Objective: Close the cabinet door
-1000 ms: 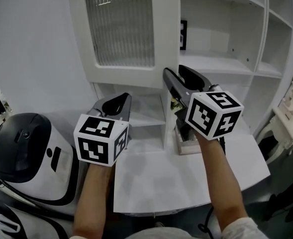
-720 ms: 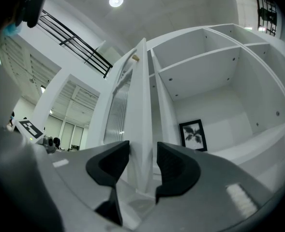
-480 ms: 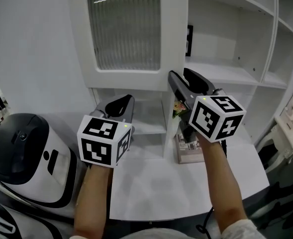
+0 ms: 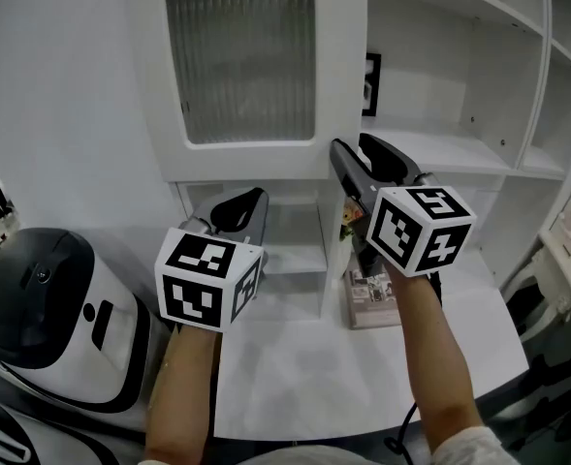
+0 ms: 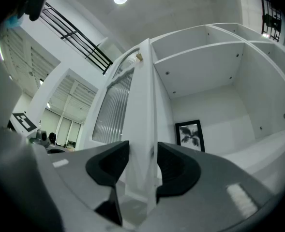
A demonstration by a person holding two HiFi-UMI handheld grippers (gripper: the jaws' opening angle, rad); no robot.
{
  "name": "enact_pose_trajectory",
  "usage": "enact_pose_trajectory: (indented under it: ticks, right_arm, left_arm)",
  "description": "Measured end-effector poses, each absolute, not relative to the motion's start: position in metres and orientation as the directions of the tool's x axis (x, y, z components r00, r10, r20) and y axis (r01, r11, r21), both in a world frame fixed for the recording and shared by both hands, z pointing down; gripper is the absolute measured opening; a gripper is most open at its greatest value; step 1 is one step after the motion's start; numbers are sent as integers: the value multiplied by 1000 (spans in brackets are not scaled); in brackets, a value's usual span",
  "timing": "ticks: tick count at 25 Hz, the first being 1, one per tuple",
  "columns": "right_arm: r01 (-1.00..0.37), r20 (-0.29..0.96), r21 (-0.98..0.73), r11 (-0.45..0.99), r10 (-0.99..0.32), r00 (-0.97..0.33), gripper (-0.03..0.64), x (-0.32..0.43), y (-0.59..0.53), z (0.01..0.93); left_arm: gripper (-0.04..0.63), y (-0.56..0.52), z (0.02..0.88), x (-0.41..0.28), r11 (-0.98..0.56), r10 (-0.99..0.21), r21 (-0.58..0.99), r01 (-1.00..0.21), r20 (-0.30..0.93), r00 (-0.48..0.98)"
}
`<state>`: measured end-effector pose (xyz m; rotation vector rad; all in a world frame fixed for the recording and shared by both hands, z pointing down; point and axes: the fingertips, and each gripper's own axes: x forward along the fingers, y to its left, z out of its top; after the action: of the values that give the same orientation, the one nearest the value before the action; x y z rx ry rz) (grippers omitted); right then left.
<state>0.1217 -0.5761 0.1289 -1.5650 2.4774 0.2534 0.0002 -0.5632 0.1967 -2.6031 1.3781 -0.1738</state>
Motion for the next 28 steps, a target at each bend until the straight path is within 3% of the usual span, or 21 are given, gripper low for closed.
enact_pose_trajectory:
  ticks: [28]
  right_arm:
    - [-947,-234,32,318,-919,-317,163,116,-563,133]
  left_arm:
    - [0,-549,187,-32,-566,-817,-213,-796,14,577]
